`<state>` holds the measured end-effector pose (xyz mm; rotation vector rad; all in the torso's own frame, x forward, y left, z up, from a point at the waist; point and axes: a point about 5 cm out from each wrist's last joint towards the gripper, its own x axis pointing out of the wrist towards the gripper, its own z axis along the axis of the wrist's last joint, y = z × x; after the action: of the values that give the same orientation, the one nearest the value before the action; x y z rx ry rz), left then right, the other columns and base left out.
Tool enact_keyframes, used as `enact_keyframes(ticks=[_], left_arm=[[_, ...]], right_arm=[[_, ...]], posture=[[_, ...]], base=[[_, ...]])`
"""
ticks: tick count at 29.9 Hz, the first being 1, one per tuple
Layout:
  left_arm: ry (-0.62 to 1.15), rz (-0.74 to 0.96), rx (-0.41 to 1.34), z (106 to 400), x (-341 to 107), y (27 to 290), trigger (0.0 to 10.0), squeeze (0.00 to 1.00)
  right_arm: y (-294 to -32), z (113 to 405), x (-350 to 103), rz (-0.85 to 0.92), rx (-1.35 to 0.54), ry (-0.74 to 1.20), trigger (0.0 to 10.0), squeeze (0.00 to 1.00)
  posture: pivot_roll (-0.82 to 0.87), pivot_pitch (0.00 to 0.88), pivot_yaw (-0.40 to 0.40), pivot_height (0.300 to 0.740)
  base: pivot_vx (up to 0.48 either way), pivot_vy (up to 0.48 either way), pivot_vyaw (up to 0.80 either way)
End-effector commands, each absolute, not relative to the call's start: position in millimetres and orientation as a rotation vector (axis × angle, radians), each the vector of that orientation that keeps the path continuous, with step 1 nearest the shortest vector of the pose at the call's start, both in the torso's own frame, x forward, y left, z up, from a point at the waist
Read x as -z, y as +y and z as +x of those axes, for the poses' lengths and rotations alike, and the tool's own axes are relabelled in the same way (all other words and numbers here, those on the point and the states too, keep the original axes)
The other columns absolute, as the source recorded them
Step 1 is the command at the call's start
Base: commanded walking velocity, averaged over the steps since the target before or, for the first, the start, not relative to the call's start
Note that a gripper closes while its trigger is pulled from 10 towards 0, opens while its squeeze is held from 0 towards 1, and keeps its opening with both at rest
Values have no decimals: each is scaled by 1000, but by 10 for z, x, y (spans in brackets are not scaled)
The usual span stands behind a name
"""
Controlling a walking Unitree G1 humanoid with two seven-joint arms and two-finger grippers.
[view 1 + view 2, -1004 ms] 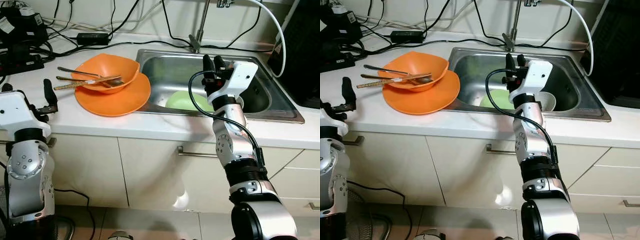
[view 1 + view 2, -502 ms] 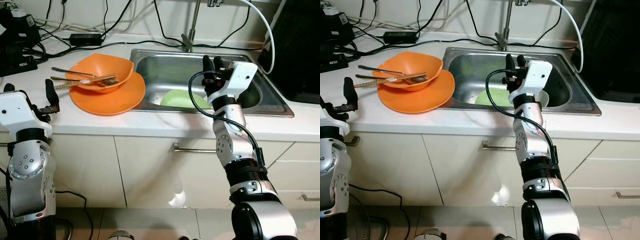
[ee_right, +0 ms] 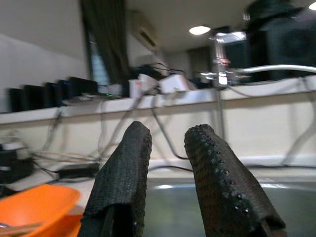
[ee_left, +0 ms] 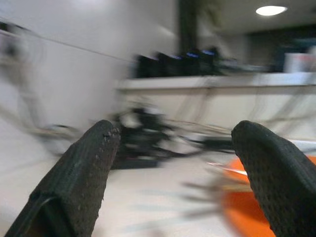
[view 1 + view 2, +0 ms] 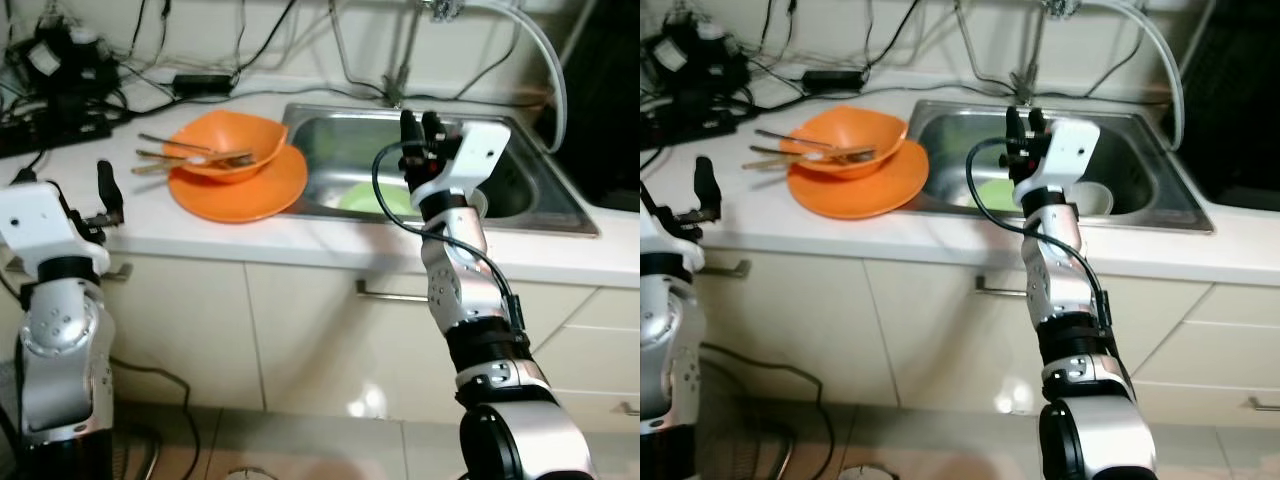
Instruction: Kitchen organization
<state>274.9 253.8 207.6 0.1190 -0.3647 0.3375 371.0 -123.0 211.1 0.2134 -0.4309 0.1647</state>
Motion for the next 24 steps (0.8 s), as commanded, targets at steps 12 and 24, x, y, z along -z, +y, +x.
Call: enact_keyframes(ticks=[12,24], left_arm=[[-342,115,-362,2728,-2028,2561,10000,0],[-347,116,-361,2723,-2037,2561,10000,0]], right_arm=[[-1183,3703,-2073,216,-185,-412,10000,0],[-1177,3701,-2068,218,-186,-411,10000,0]], posture=[[228,42,-10,740],[228,43,-10,740]], base=[[149,0,0],[0,0,0]])
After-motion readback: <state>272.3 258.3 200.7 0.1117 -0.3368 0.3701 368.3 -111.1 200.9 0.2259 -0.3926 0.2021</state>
